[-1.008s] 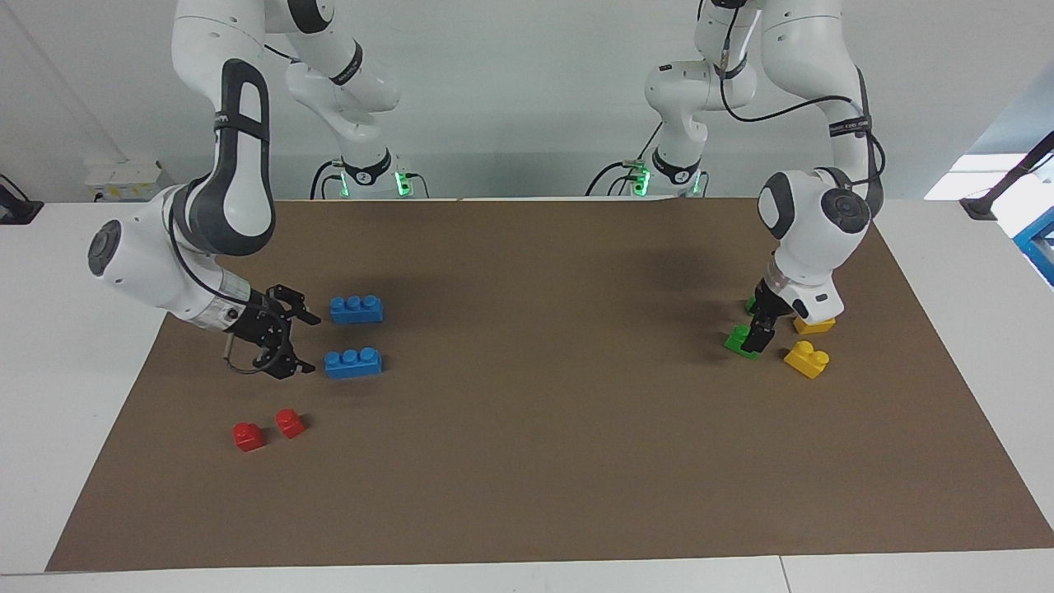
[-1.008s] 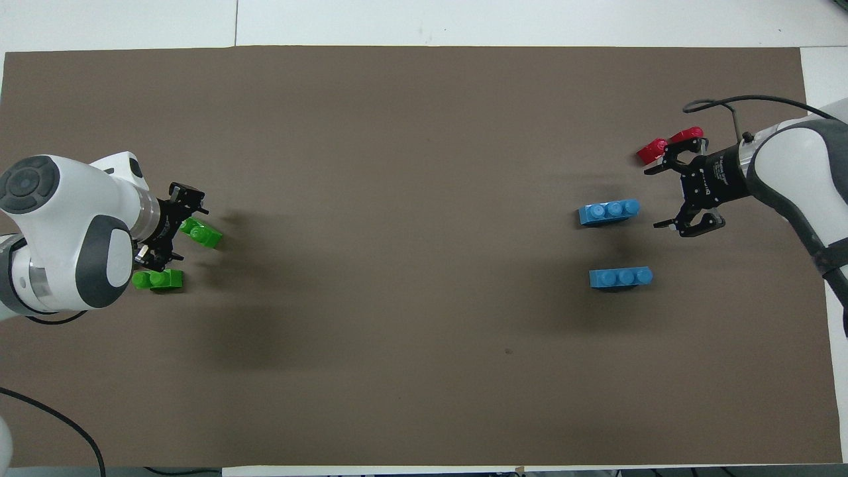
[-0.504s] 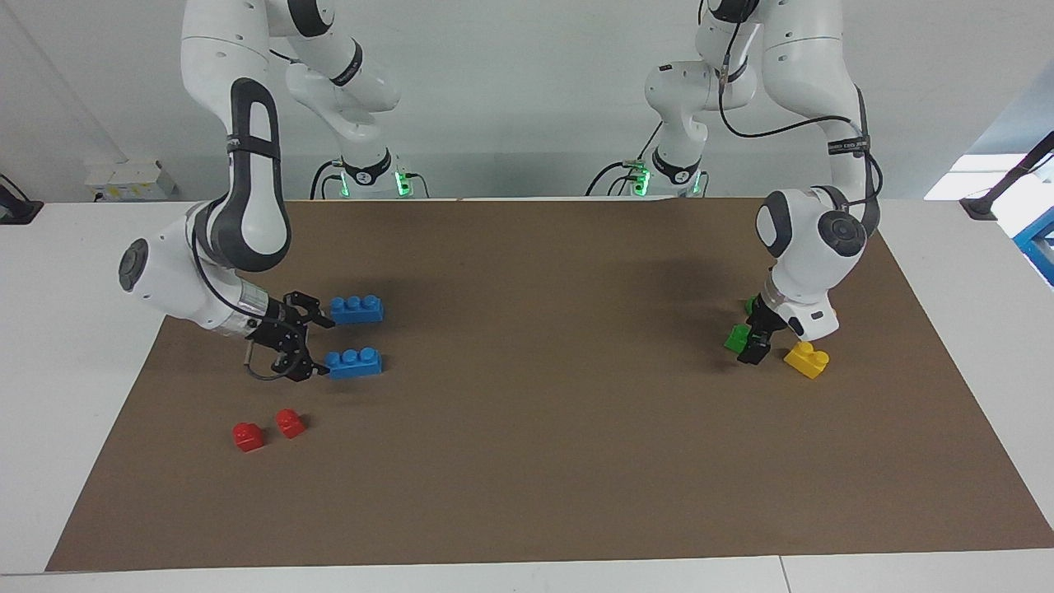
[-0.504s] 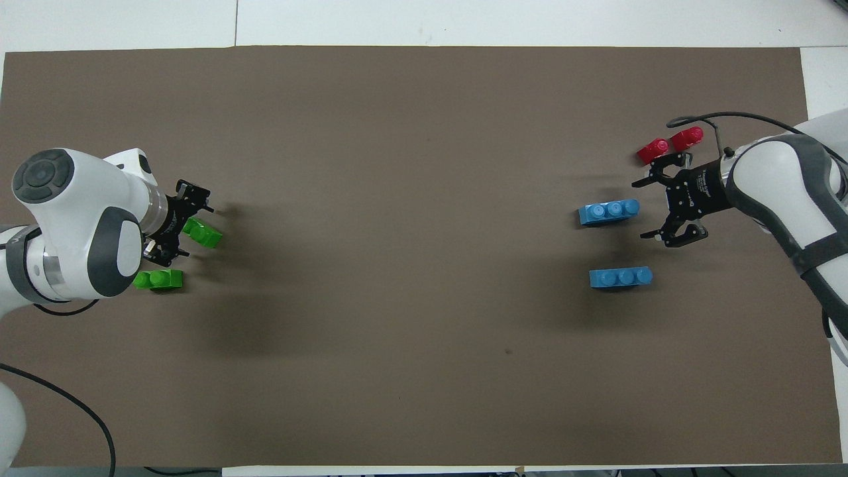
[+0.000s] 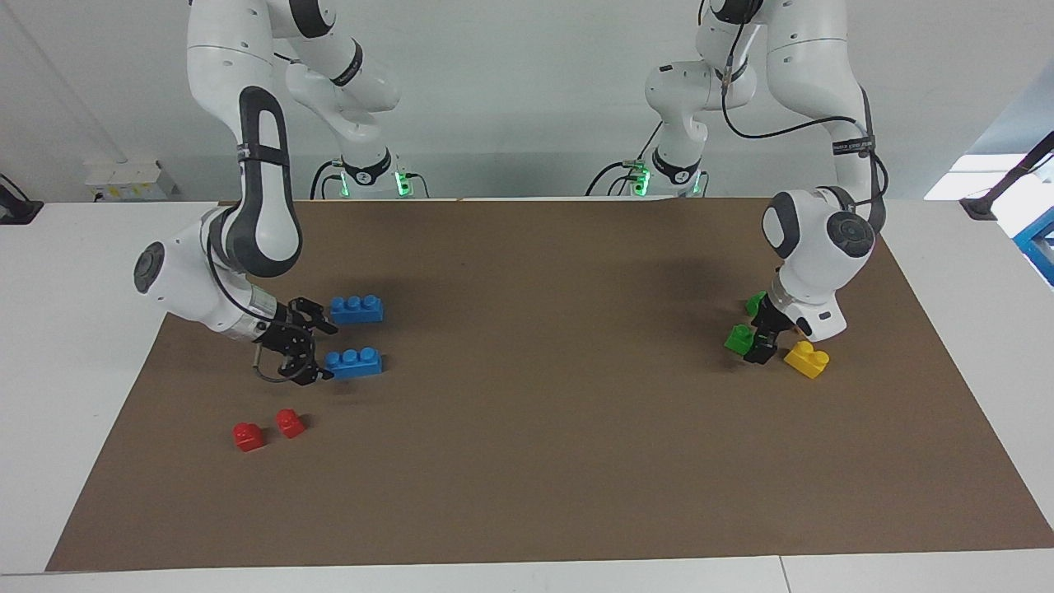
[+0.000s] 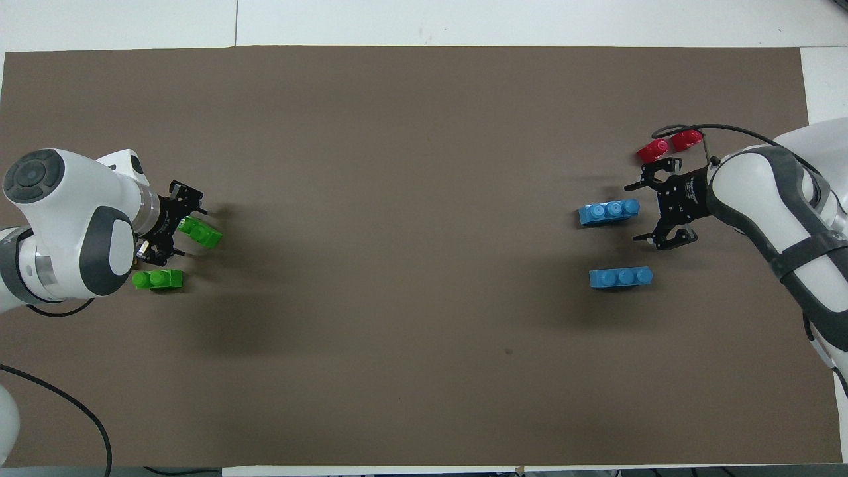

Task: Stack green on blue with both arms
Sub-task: 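Grasp the green brick with the left gripper while the right gripper grasps the blue brick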

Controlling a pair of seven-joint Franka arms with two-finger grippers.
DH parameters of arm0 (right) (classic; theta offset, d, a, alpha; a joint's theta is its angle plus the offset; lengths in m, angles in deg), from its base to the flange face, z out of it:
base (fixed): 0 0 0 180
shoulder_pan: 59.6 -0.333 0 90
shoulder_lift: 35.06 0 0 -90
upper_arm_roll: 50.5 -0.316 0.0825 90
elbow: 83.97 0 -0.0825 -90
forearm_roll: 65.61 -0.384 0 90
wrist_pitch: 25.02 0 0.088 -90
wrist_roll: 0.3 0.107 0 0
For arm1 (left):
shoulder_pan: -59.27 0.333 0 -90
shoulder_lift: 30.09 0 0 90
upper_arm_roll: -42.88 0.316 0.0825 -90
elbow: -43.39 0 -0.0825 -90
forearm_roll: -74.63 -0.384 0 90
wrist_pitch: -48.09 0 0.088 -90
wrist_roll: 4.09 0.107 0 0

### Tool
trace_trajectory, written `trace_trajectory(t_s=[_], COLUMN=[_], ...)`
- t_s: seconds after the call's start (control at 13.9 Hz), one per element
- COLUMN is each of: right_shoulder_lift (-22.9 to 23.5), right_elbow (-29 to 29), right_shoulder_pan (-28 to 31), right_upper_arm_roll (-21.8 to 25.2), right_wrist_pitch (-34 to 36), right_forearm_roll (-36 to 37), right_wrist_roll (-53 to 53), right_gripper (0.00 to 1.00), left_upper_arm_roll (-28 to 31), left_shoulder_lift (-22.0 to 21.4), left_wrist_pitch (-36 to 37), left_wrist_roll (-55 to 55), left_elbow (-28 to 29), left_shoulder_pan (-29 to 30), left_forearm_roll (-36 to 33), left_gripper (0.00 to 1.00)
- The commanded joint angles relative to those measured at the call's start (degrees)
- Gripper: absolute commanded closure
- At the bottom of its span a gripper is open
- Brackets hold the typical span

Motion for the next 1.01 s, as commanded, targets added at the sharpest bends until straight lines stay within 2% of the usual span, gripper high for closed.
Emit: trace_trajectory(t_s=[0.0, 0.07, 0.14, 0.36, 0.58, 0.94], right_shoulder_lift=[0.0, 0.2, 0.8, 1.5, 1.7, 2.2], right_elbow=[0.8, 0.8, 0.8, 0.8, 0.9, 0.9], right_shoulder_pan=[-0.4, -0.4, -1.0, -1.3, -1.7, -1.3], right_upper_arm_roll=[-0.2, -0.3, -0.3, -0.3, -0.3, -0.3], right_wrist_pitch=[-1.9, -2.7, -3.0, -4.1, -4.5, -4.8], right_forearm_roll=[-1.8, -1.8, -1.8, -2.0, -2.4, -2.6], right_wrist_roll=[-1.8, -1.8, -1.8, -2.9, -7.9, -8.5], right_gripper=[0.00, 0.00, 0.00, 0.00, 0.00, 0.02], left_upper_arm_roll=[-0.3, -0.3, -0.3, -0.3, -0.3, -0.3], left_shoulder_lift=[0.8, 0.8, 0.8, 0.8, 0.9, 0.9], left_wrist_pitch=[-0.4, -0.5, -0.6, -0.6, -0.6, 0.2], left_wrist_roll=[1.1, 1.1, 1.2, 1.2, 1.3, 0.5], left_elbow=[-0.7, -0.6, -0.6, -0.7, -1.0, -3.6], left_shoulder_pan=[0.5, 0.5, 0.5, 0.4, 0.4, 0.2], left_forearm_roll=[0.8, 0.7, 0.8, 0.7, 0.7, 0.8], left_gripper=[0.12, 0.18, 0.29, 0.97, 1.00, 1.00])
